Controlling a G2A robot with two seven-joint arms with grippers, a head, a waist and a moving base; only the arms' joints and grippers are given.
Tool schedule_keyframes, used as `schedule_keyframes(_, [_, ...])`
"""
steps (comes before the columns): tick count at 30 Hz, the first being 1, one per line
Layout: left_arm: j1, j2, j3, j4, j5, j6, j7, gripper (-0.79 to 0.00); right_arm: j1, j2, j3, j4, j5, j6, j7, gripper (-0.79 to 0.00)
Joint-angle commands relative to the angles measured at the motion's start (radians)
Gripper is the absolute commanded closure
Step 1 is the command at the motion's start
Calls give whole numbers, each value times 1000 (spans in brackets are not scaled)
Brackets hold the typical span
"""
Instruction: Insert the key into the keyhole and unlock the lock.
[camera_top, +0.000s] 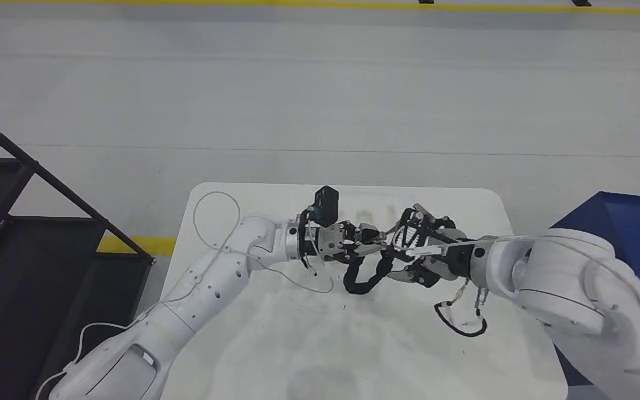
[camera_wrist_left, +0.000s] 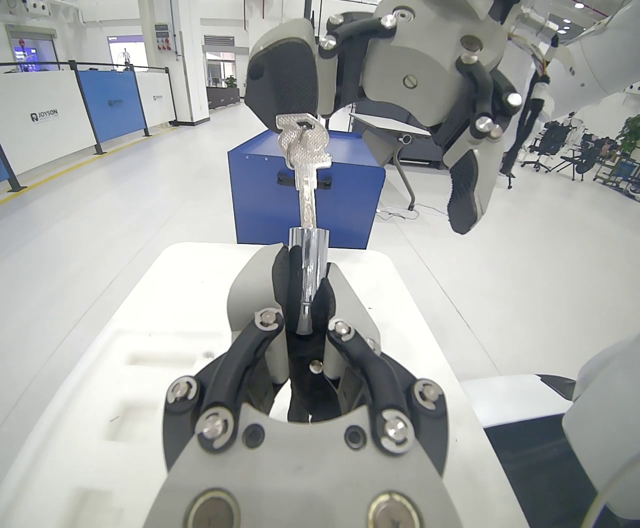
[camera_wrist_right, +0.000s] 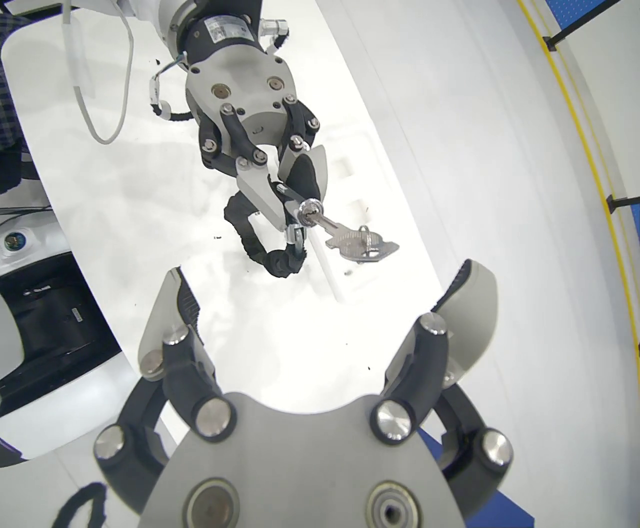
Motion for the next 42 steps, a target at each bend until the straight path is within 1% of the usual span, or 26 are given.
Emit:
schedule_keyframes(1, [-2,-2,-1,0,5,0,-6,0,9,-1,-15,-11,-5,-12,17,-785])
schedule_keyframes(5, [-5,-7,-4,-5,17,0,-13,0,37,-7,-58,-23,-11,-13,63,-785])
schedule_keyframes(10, [-3,-11,-8,-11,36,0,-11,0,89,-19,-125,-19,12,-42,109,-785])
schedule_keyframes(14, [-3,-15,-13,-15,61,1,-6,0,128,-28,-161,-20,18,-29,143,-785])
schedule_keyframes(20, [-2,-22,-18,-17,96,4,7,0,165,-36,-188,4,58,-7,175,-785])
schedule_keyframes(25, [2,-24,-23,-16,128,0,22,0,187,-35,-168,32,83,0,191,-785])
schedule_keyframes(27, [4,-23,-26,-18,138,0,29,0,189,-32,-160,33,81,-15,199,-785])
schedule_keyframes(29, [6,-20,-26,-22,148,0,34,0,191,-29,-151,33,69,-51,196,-785])
schedule_keyframes(33, [8,-12,-18,-27,144,0,35,0,186,-17,-154,28,4,-112,138,-785])
schedule_keyframes(35, [8,-7,-13,-30,139,0,32,0,183,-8,-163,20,-26,-132,118,-613])
schedule_keyframes(36, [8,-4,-11,-32,135,0,31,0,183,-4,-168,19,-32,-142,108,-566])
schedule_keyframes(38, [7,1,-7,-36,128,0,28,0,186,6,-179,14,-47,-152,98,-425])
schedule_keyframes(39, [7,3,-4,-38,123,0,26,0,188,10,-185,14,-49,-156,94,-385])
schedule_keyframes(42, [4,10,6,-48,113,0,18,0,198,21,-197,13,-58,-157,93,-339])
